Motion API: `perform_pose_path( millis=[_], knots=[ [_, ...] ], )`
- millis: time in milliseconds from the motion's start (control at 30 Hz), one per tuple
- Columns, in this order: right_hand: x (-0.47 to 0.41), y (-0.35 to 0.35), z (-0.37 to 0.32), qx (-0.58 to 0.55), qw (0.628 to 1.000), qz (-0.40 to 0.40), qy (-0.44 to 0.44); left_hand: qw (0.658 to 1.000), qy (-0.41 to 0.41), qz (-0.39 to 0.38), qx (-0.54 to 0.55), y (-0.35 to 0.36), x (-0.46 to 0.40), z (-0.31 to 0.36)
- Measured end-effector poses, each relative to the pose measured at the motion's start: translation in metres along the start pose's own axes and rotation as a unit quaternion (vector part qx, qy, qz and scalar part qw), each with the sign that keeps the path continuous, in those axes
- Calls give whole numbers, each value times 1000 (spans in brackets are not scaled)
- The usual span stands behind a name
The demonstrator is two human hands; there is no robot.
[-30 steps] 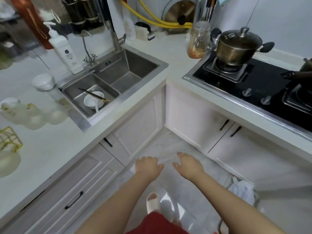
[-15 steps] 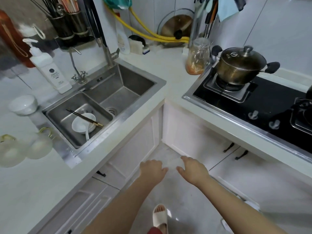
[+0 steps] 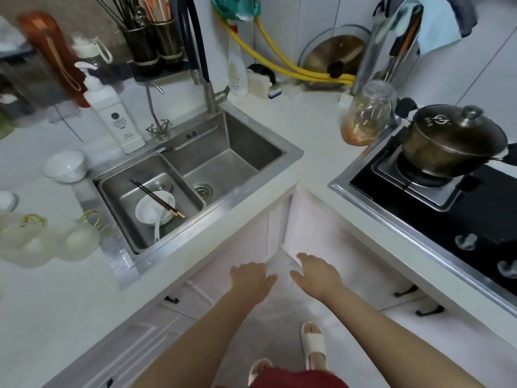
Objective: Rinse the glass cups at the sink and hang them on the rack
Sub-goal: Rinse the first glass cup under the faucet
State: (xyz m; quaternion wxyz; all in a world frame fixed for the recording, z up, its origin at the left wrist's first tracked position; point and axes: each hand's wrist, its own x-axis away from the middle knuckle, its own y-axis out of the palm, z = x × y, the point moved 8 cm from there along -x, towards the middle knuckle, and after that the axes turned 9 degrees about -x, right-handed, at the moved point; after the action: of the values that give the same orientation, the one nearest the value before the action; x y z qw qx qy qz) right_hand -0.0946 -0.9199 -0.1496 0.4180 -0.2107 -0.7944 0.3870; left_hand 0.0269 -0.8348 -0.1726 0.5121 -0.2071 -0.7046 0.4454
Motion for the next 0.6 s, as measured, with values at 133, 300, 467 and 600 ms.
perform_pose_path(
  millis=[133,300,467,600],
  knots=[
    [-26,-18,-4,14,999,-17,-44,998,-48,-11,35,-11,-13,-1],
    [-59,-45,3,50,995,-16,-84,993,-96,-16,74,-33,-34,12],
    [-85,-61,18,78,990,-34,-109,987,-123,-21,100,-49,-50,34],
    [-100,-73,22,74,988,-49,-125,984,-136,-9,115,-63,-60,42]
  ],
)
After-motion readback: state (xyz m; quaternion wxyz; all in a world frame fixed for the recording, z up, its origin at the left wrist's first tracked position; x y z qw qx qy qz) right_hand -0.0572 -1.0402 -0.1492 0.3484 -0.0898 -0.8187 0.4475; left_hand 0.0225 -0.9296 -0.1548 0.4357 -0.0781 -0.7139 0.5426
